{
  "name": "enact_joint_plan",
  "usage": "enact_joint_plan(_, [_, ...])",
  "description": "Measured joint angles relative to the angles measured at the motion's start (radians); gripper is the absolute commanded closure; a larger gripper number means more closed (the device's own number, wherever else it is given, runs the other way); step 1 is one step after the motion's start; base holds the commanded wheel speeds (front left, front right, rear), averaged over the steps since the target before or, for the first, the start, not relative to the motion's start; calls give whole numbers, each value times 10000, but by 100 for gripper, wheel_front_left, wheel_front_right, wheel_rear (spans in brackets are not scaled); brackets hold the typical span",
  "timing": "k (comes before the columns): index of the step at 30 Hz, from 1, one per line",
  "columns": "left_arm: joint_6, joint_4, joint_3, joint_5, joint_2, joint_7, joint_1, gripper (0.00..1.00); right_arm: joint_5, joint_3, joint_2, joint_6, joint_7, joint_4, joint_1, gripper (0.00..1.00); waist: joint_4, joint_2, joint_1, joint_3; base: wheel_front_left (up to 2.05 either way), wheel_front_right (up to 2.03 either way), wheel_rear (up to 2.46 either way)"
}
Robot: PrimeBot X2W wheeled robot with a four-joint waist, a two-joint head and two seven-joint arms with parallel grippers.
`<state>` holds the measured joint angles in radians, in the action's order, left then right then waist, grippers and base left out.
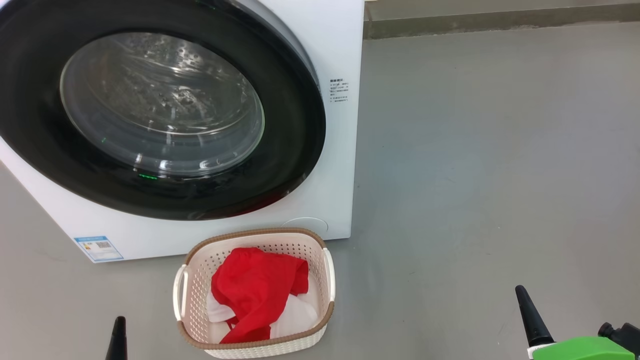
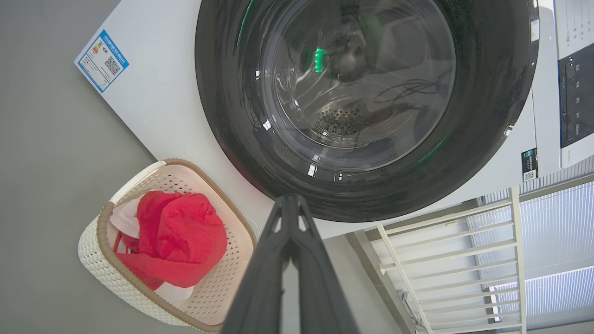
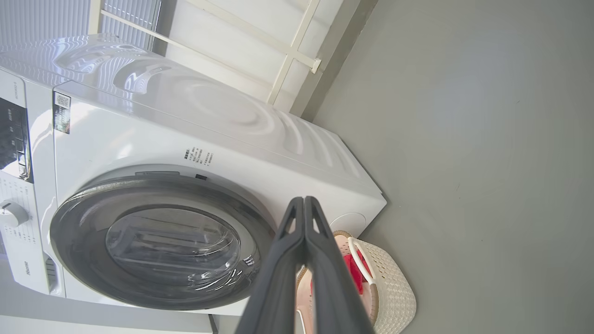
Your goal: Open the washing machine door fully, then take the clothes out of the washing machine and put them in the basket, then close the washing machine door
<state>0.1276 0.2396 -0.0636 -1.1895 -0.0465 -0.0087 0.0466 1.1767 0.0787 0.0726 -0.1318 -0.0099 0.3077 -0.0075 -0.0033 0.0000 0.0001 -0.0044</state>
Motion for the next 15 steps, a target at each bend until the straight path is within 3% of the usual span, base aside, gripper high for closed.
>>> enact_joint_plan(15, [0, 96, -59, -1570, 15, 437, -383, 100, 1532, 232, -84, 0, 453, -111, -154, 100, 13, 0, 0, 29, 0, 0, 0])
